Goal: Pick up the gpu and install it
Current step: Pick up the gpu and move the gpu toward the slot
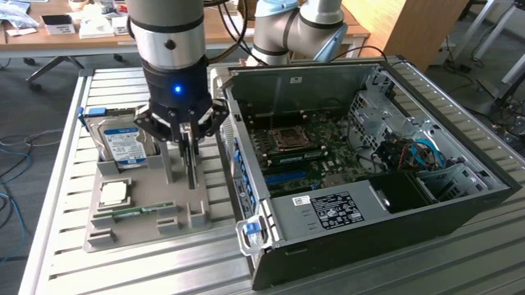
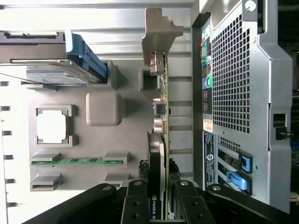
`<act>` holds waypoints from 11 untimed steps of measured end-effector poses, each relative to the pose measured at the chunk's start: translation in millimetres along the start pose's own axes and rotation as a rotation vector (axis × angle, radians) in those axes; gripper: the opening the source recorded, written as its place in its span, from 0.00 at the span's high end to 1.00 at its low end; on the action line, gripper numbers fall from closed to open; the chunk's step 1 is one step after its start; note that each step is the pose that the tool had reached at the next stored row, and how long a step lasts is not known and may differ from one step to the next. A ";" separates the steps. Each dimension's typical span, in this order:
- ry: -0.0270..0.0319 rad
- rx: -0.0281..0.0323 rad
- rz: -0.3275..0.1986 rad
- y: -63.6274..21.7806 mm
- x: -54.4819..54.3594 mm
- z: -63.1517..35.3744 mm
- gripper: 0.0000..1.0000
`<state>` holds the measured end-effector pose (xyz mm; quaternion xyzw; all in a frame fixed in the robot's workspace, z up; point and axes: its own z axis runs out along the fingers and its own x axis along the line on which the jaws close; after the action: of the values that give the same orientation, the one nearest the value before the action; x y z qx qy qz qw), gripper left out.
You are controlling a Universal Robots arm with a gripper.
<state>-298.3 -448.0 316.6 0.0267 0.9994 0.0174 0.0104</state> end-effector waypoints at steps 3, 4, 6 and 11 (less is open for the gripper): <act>0.0000 0.0001 0.000 0.3 -0.2 -8.3 0.73; -0.0001 0.0000 0.000 0.4 -0.2 -12.4 0.73; 0.0000 0.0000 0.000 0.6 -0.4 -17.4 0.73; 0.0000 0.0001 0.000 1.0 -0.6 -29.6 0.73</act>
<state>-298.3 -448.0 346.2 0.0267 0.9994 0.0173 0.0104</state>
